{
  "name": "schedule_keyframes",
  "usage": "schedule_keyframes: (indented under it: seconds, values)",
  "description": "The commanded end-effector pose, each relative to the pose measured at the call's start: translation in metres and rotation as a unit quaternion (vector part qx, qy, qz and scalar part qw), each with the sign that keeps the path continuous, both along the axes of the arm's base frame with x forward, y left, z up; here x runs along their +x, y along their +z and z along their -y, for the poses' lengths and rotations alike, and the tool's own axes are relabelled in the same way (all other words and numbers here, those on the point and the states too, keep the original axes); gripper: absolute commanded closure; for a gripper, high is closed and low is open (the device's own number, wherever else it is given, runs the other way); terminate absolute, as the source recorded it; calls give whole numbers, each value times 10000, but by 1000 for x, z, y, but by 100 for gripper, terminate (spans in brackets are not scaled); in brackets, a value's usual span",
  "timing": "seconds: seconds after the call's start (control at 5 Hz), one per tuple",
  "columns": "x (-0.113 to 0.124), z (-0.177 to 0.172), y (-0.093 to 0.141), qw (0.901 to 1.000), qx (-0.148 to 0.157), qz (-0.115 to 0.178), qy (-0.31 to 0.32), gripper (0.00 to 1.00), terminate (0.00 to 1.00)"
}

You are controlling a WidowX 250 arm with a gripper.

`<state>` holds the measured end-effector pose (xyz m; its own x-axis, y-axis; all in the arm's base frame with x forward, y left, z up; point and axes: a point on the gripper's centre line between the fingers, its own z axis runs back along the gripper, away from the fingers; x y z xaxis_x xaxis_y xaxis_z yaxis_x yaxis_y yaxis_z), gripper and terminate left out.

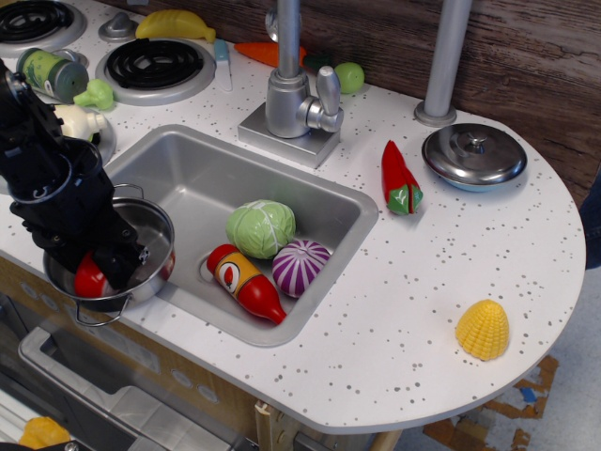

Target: Take sushi out of pan

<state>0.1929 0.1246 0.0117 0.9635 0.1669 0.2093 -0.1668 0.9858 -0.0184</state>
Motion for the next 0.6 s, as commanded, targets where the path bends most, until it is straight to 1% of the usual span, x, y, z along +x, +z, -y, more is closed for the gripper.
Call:
schedule_keyframes:
  seconds: [0.0, 0.2, 0.4]
  values:
    - [9, 0, 33, 9995, 305, -31, 35, 100, 0]
    - [12, 16, 61, 9978, 614, -225, 123, 100, 0]
    - [15, 40, 85, 9963, 683, -505, 102, 100, 0]
